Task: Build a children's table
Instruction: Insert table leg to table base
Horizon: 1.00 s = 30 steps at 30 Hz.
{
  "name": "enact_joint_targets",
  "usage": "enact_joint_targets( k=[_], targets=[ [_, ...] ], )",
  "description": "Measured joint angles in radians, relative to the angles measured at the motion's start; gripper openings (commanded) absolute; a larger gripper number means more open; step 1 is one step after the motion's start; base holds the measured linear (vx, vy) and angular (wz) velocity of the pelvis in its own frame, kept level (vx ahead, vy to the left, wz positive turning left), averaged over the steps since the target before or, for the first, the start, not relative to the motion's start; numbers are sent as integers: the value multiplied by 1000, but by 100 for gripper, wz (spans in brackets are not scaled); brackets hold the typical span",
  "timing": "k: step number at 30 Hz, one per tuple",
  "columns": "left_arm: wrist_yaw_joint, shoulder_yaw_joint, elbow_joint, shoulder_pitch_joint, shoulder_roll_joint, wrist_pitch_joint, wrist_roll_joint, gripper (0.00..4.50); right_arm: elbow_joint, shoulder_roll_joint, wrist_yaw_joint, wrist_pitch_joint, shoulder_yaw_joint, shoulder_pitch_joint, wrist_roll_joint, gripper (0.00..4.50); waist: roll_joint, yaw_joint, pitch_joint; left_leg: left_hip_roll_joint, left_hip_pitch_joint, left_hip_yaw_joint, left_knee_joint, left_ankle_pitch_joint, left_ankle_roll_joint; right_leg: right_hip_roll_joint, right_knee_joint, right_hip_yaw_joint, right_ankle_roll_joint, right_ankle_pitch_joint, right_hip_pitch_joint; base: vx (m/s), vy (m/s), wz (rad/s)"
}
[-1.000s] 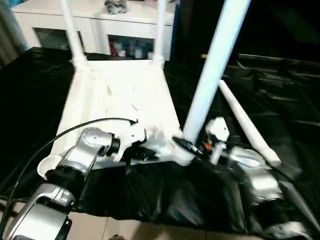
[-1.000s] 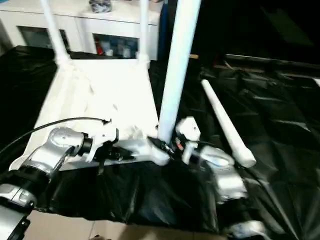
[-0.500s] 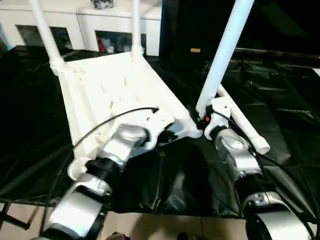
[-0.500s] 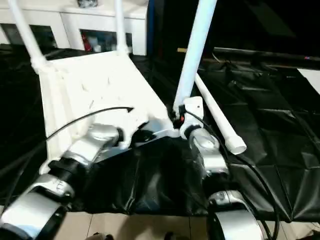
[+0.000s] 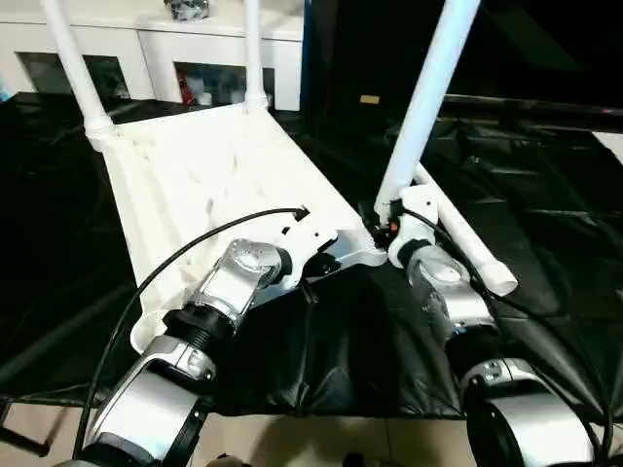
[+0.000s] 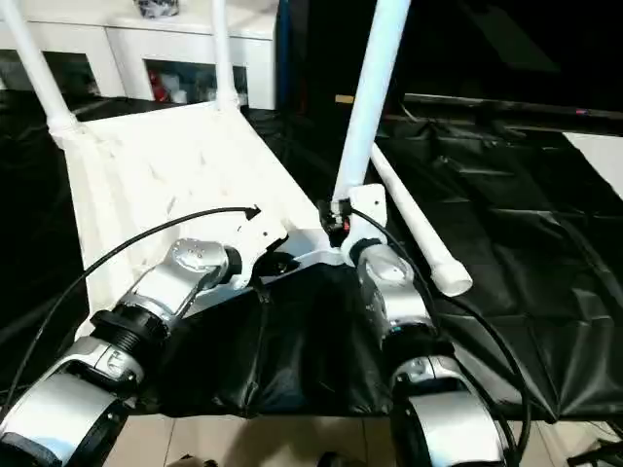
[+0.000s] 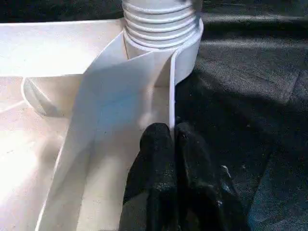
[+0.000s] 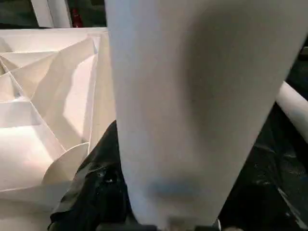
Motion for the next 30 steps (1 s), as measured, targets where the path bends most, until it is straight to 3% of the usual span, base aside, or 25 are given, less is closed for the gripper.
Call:
enact_joint_targets(
  k=[9,15,19,22,25,30],
  targets=[
    [-23,9,0,0,10,-10,1,0,60,-1,66,-35,-13,-9,6,333,3,-4,2,-1,2,0,-9,0,0,0,-10,-2,0,0,1,0,0,0],
    [-100,9,-22,23,60,-83,-4,0,60,-30,200,-54,4,-8,5,382,6,-10,4,-1,0,2,-9,0,0,0,-8,1,-5,3,-4,0,0,0],
    [-189,5,-63,48,106,-126,-26,0,37,-60,304,-54,32,20,2,388,5,11,3,-2,-7,9,-5,0,1,-1,15,13,-27,18,-19,0,0,0],
    [-264,0,-96,67,153,-163,-36,0,-14,-98,432,-50,64,51,2,388,4,26,3,-2,-4,23,0,0,0,-1,42,32,-34,40,-28,41,-36,10],
    [-325,-1,-117,80,180,-185,-53,0,-53,-133,543,-37,88,75,6,388,4,35,3,7,-5,33,-1,1,-1,1,57,34,-23,36,-32,47,-36,9],
    [-431,-1,-141,97,230,-212,-89,0,-154,-182,724,16,123,113,42,388,4,57,1,14,-10,33,1,1,1,6,78,32,-30,17,-45,64,-41,3]
  ],
)
